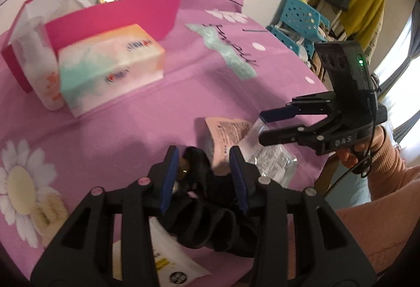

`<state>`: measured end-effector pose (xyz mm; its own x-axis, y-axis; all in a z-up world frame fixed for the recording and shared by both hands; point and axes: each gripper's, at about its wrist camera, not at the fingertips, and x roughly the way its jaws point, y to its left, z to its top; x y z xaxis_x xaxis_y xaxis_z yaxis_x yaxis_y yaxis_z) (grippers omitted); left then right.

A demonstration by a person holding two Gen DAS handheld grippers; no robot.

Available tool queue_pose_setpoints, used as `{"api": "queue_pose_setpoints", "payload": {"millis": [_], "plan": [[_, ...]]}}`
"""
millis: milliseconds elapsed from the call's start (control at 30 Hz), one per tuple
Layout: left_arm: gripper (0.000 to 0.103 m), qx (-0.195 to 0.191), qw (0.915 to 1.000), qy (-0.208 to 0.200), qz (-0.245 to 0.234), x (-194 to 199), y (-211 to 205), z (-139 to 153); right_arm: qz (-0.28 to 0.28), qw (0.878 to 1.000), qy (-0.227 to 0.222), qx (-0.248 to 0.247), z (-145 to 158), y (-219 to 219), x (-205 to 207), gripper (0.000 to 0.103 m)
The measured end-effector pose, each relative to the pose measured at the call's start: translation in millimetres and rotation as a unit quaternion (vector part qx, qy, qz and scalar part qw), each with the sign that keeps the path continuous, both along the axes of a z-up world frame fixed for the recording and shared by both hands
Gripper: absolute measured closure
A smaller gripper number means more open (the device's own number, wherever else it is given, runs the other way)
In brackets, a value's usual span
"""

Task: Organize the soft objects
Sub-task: 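Grasp the clear plastic packet on the cloth with the right tool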

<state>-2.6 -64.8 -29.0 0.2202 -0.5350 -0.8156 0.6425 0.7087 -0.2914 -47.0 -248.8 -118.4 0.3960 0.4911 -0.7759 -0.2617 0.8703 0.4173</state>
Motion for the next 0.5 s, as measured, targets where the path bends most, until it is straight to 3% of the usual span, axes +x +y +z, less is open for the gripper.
{"api": "queue_pose_setpoints", "payload": {"millis": [167,233,367,433,500], "plan": [[0.061,0.0,0.9999,0.008,-0.007,1,-8,-5,0.019,1.0,0.004,0.005,-1,3,-21,0.051],[0.061,0.001,0.9999,0.009,-0.007,2,-11,-7,0.024,1.0,0.004,0.006,-5,6,-25,0.068],[0.061,0.004,0.9999,0.012,-0.008,0,-14,-10,0.013,1.0,-0.006,0.02,-5,3,-28,0.077],[0.061,0.003,0.9999,0.012,-0.01,1,-15,-10,0.007,0.999,-0.011,0.035,-3,-1,-27,0.09],[0.061,0.001,0.9999,0.012,-0.013,2,-16,-10,0.005,0.998,-0.031,0.046,6,-4,-29,0.093]]}}
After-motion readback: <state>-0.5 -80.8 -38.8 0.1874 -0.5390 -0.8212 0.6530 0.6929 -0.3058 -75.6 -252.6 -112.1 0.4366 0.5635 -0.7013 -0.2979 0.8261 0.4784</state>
